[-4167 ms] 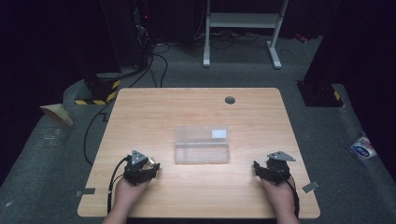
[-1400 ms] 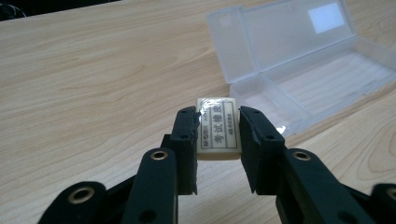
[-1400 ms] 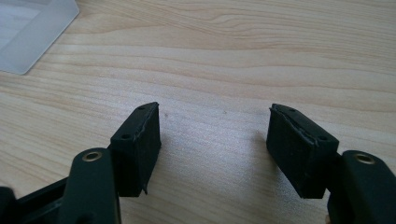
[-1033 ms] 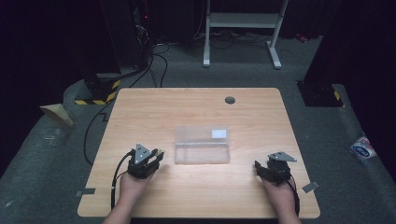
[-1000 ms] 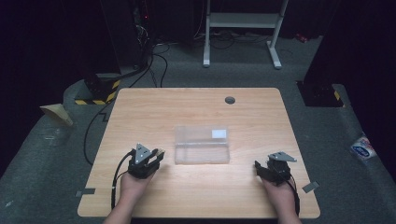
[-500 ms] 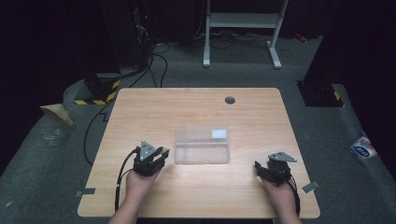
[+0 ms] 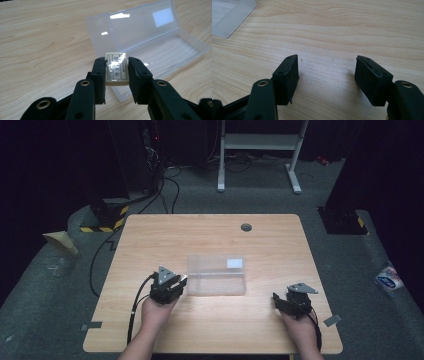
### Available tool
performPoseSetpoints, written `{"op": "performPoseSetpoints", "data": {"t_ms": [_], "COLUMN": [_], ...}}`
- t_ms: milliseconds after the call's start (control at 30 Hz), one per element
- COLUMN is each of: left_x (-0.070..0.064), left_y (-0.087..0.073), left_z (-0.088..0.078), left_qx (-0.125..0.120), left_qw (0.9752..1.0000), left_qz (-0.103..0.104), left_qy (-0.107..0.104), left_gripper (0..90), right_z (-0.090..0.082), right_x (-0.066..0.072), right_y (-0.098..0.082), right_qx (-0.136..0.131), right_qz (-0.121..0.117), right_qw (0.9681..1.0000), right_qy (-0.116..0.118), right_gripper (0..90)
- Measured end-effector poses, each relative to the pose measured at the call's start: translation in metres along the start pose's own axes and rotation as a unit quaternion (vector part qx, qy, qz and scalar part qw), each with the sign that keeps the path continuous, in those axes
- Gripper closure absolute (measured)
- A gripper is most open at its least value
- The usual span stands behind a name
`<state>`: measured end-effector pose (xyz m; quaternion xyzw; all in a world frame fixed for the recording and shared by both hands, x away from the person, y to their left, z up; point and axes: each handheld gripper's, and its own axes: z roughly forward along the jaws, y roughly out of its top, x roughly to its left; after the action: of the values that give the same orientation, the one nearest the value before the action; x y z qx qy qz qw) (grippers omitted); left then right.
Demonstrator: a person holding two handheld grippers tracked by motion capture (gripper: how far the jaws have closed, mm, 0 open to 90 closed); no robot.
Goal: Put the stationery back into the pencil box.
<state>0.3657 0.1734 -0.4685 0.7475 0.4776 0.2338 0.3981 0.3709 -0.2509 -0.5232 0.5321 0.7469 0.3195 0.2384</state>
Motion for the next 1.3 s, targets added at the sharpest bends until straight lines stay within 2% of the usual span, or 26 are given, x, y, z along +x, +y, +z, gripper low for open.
{"op": "performPoseSetpoints", "data": {"t_ms": [400, 600, 867, 1067, 1300], "left_x": [-0.004, -0.012, -0.019, -0.020, -0.018], "left_y": [0.002, 0.003, 0.000, 0.000, -0.001], "left_z": [0.014, 0.019, 0.032, 0.039, 0.045], "left_qx": [0.002, 0.004, 0.018, 0.031, 0.034], "left_qw": [0.9998, 0.9998, 0.9998, 0.9994, 0.9992], "left_qz": [-0.020, -0.016, -0.011, -0.011, -0.015], "left_qy": [-0.003, -0.007, -0.006, 0.009, 0.016], "left_gripper": [67.8, 67.8, 67.8, 67.8, 67.8], "right_z": [0.000, 0.001, 0.001, 0.001, 0.001], "right_x": [0.000, 0.000, 0.000, 0.000, 0.000], "right_y": [0.000, 0.001, 0.001, 0.001, 0.001], "right_qx": [-0.001, -0.001, 0.000, 0.000, 0.000], "right_qz": [-0.002, -0.006, -0.005, -0.005, -0.005], "right_qw": [1.0000, 1.0000, 1.0000, 1.0000, 1.0000], "right_qy": [-0.001, 0.001, 0.002, 0.002, 0.002], "right_gripper": [36.1, 36.1, 36.1, 36.1, 36.1]}}
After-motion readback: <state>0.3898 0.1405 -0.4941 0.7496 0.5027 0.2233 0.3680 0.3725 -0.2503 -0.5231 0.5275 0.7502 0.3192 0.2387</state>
